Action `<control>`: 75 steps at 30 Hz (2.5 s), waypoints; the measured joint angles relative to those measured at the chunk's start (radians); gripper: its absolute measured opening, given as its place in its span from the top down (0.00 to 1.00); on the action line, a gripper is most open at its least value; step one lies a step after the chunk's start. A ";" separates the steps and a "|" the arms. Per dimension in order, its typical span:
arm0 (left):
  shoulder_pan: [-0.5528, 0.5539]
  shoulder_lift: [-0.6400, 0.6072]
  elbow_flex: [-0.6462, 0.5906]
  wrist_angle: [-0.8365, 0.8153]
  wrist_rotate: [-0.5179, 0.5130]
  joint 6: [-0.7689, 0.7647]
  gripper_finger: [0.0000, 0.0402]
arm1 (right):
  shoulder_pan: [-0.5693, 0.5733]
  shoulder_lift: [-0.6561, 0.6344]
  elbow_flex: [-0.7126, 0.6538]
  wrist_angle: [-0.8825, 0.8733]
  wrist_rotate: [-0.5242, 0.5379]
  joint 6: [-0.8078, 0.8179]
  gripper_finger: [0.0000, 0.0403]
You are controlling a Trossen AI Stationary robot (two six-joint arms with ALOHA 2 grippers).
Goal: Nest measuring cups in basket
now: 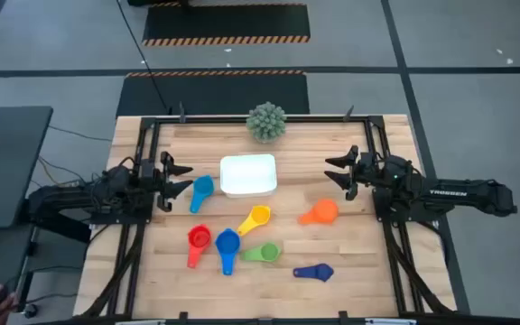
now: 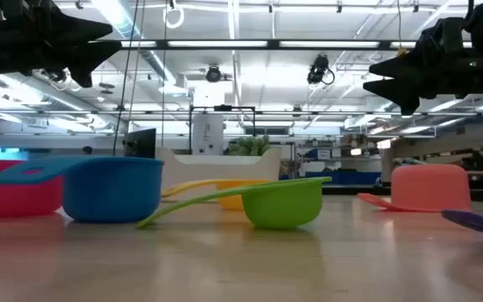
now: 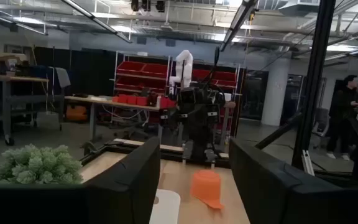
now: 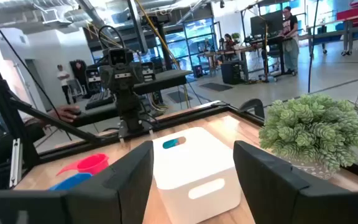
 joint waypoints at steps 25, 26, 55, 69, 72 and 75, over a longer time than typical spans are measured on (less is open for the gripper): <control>0.000 0.000 0.000 0.000 0.000 0.000 0.51 | 0.000 0.000 0.000 0.000 0.000 0.000 0.43; 0.000 0.000 0.000 0.000 0.000 0.000 0.51 | 0.000 0.000 0.000 0.000 0.000 0.000 0.43; 0.000 0.000 0.000 0.000 0.000 0.000 0.51 | 0.000 0.000 0.000 0.000 0.000 0.000 0.43; 0.000 0.000 0.000 0.017 -0.011 -0.131 0.51 | -0.003 0.000 0.000 0.032 0.044 -0.385 0.43; 0.001 0.000 0.000 0.020 -0.025 -0.132 0.51 | -0.003 0.000 0.000 0.034 0.044 -0.384 0.43; 0.001 0.000 0.000 0.022 -0.019 -0.136 0.51 | -0.003 0.000 0.000 0.039 0.043 -0.383 0.43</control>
